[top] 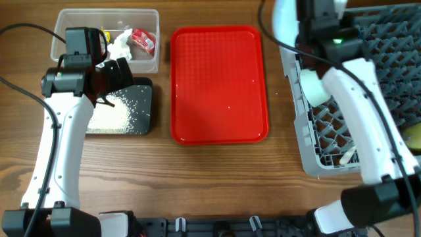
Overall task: Sort waste into correct bins and load items into the dishwasher rack
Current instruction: 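Stand the light-blue plate upright in the rack's back right slots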
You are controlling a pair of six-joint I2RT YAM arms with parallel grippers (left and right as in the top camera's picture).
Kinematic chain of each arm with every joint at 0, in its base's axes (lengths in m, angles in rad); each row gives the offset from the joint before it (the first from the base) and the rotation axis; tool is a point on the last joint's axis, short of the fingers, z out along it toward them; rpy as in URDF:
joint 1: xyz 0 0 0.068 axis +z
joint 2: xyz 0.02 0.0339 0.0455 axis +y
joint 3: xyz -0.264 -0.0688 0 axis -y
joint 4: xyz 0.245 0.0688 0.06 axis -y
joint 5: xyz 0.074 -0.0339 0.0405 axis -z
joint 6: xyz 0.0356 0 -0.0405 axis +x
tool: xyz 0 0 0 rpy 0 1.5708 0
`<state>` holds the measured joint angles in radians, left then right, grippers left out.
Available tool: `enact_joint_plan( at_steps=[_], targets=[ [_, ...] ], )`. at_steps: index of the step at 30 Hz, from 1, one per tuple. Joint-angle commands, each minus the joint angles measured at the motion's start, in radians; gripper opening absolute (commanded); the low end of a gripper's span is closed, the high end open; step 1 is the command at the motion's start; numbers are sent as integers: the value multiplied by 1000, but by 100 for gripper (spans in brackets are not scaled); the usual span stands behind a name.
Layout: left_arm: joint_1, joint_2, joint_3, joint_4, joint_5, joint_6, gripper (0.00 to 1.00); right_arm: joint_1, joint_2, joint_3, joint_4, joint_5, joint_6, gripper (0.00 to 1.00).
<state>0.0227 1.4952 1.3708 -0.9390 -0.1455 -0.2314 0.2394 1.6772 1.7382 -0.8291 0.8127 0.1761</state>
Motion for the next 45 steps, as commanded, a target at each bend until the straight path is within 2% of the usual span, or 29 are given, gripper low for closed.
enact_joint_plan(
  at_steps=[1,7,13,20,28,31,33,36,39,40,42,43,44,45],
  targets=[
    [6,-7,7,2,-9,-16,100,-108,-45,16,-4,155,-45,4],
    [6,-7,7,2,-9,-16,100,-229,-44,0,-96,125,-99,4],
    [6,-7,7,2,-9,-16,100,-324,-1,-44,-15,39,-205,4],
    [6,-7,8,2,-9,-16,100,-335,137,-44,142,43,-387,4],
    [6,-7,7,2,-9,-16,100,-335,216,-44,178,41,-410,4],
    [6,-7,7,2,-9,-16,100,-335,216,-44,183,4,-410,20],
    [6,-7,7,2,-9,-16,100,-335,216,-44,180,-28,-409,50],
    [6,-7,7,2,-9,-16,100,-335,216,-44,181,-29,-407,74],
    [6,-7,7,2,-9,-16,100,-327,216,-44,178,-29,-394,76],
    [6,-7,7,2,-9,-16,100,-327,215,-44,168,-29,-371,80],
    [6,-7,7,2,-9,-16,100,-327,214,-44,117,-43,-283,81],
    [6,-7,7,2,-9,-16,100,-327,214,-44,59,-155,-270,80],
    [6,-7,8,2,-9,-16,100,-328,214,-44,4,-290,-270,71],
    [6,-7,7,2,-9,-16,100,-333,214,-44,-40,-421,-270,56]
  ],
)
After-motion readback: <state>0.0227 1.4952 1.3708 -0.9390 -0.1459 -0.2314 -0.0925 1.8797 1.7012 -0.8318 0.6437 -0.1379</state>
